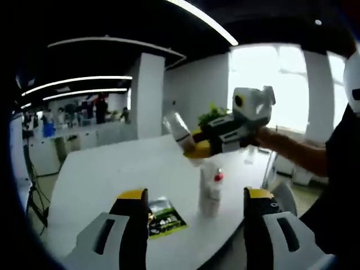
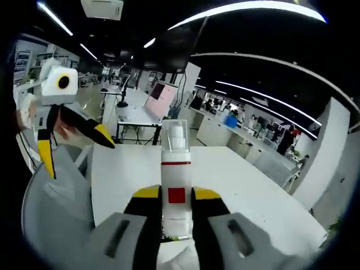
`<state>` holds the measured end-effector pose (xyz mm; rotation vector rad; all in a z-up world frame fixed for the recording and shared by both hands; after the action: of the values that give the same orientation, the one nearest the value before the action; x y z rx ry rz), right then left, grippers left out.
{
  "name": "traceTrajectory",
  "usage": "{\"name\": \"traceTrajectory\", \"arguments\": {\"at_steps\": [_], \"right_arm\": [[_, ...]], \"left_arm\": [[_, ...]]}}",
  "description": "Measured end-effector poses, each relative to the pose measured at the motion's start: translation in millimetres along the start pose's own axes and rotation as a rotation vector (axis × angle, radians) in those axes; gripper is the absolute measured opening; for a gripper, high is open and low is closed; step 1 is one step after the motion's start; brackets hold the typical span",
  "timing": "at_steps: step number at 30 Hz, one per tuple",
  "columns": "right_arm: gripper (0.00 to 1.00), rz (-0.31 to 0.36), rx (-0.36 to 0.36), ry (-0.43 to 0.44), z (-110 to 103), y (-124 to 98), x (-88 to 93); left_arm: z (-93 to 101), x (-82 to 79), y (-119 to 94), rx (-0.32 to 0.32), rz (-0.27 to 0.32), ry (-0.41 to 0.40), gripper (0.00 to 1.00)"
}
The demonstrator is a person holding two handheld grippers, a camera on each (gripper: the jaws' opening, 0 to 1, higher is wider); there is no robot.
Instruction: Arrange the skincare products in the storage area until every visible bottle or jar stands upright without overlapping.
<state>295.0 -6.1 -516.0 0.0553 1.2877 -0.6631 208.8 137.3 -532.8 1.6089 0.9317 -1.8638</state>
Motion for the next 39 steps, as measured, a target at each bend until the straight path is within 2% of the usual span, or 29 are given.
{"name": "traceTrajectory", "arguments": {"at_steps": [5,9,14,19,20,23,27,30,34,35,37,39], "right_arm": [[0.18,0.015,-0.031,0.038,-20,-6,5.6],[0.18,-0.002,-0.03,0.033,-33,-9,12.7],[0.18,0.002,-0.02,0.027,-42,-12,13.7],[0.18,0.0,-0.001,0.018,-51,-11,17.4],[0.18,-0.002,0.012,0.013,-54,-11,19.3],[0.18,0.025,0.031,0.036,-59,-13,19.7],[0.18,0.019,0.064,0.021,-64,-14,24.2],[0.18,0.03,0.084,0.051,-64,-14,28.2],[0.18,0.047,0.109,0.076,-63,-15,28.4],[0.18,0.044,0.119,0.096,-62,-16,30.0],[0.18,0.046,0.128,0.104,-62,-15,31.6],[0.19,0.047,0.135,0.128,-62,-15,33.3]], "left_arm": [[4.8,-14.1,9,0.009,0.121,-0.097,0.48],[8.4,-19.6,26,0.01,0.15,-0.111,0.44],[19.9,-18.8,51,0.048,0.126,-0.14,0.43],[28.9,-17.1,63,0.064,0.136,-0.199,0.42],[29.4,-13.9,69,0.043,0.132,-0.227,0.4],[27.6,-5.5,75,0.001,0.11,-0.239,0.37],[25.3,-1.3,78,-0.024,0.112,-0.265,0.35],[24.3,0.9,78,-0.039,0.11,-0.279,0.31],[26.3,4.6,79,-0.033,0.104,-0.318,0.27],[30.7,6.6,81,-0.008,0.099,-0.357,0.24],[33.0,8.3,83,-0.01,0.099,-0.346,0.2],[33.8,9.8,85,-0.015,0.095,-0.334,0.2]]}}
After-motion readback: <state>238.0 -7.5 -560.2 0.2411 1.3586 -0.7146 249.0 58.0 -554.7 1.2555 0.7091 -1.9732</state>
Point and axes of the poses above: the point that each gripper's makers call its tool centre point, and the gripper's own axes: y roughly forward along the fingers, z roughly to its right, x roughly out of its underside, the point moved 6 cm from there along -y, roughly backward along the fingers, and after that the axes turned 6 degrees about -x, right-handed, at the moved point
